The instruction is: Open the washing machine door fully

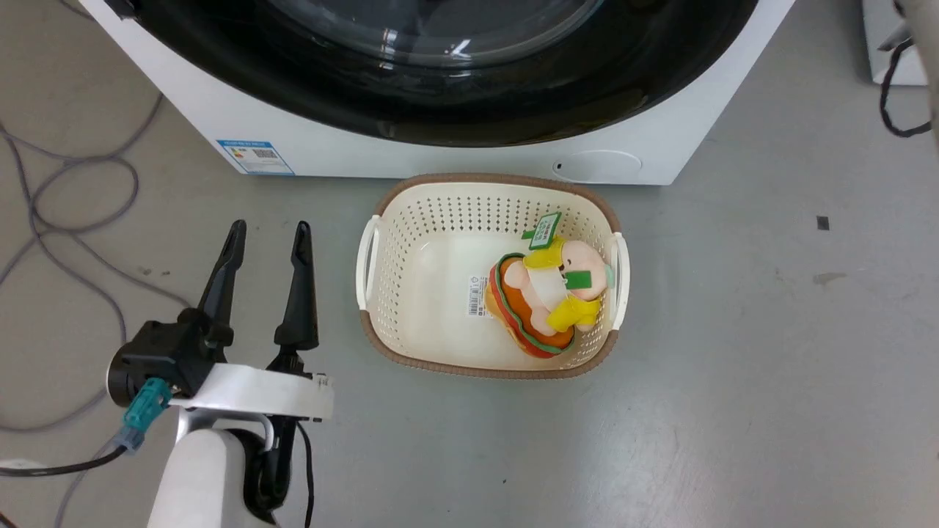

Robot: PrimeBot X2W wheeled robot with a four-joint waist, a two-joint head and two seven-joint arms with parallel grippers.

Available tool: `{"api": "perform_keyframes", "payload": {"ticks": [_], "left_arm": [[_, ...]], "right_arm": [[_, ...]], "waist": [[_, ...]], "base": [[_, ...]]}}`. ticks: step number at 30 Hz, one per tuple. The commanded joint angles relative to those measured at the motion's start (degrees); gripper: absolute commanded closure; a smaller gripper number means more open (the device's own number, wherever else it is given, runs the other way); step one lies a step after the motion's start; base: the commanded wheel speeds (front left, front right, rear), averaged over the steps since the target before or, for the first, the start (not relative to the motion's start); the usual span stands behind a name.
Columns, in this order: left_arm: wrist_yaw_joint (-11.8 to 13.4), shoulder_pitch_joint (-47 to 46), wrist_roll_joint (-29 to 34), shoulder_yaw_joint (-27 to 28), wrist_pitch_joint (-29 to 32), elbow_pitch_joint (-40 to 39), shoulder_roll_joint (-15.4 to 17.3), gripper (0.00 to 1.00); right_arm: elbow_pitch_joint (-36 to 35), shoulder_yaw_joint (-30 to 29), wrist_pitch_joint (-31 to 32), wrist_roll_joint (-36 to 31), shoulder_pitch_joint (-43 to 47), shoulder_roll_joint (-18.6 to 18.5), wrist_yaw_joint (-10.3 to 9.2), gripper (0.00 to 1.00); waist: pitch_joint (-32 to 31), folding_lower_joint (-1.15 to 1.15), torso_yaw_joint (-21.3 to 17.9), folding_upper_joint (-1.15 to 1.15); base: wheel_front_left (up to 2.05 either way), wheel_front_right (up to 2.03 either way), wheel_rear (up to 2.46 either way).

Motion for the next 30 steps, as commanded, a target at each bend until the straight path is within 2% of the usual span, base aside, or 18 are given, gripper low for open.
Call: {"api": "perform_keyframes", "payload": {"ticks": [1,16,30], "left_arm": [[-0.55,-1.65,-0.77,0.06,-0.64,0.17,0.18,0.00],[-0.64,-2.09,-0.95,-0.18,-0.81,0.63,0.12,0.00],[-0.65,-1.46,-0.52,-0.26,-0.81,2.10,0.08,0.00]], "right_arm": [[2.23,1.15,1.87,0.77,-2.72,-0.59,-0.03,1.00],[3.09,1.76,14.32,-1.04,-2.03,1.44,-0.03,1.00],[2.10,1.19,19.96,0.41,1.56,3.12,-0.03,1.00]], "waist": [[0.59,0.00,0.22,0.00],[0.44,0.00,-0.02,0.00],[-1.80,0.00,0.12,0.00]], "base": [[0.00,0.00,0.00],[0.00,0.00,0.00],[0.00,0.00,0.00]]}}
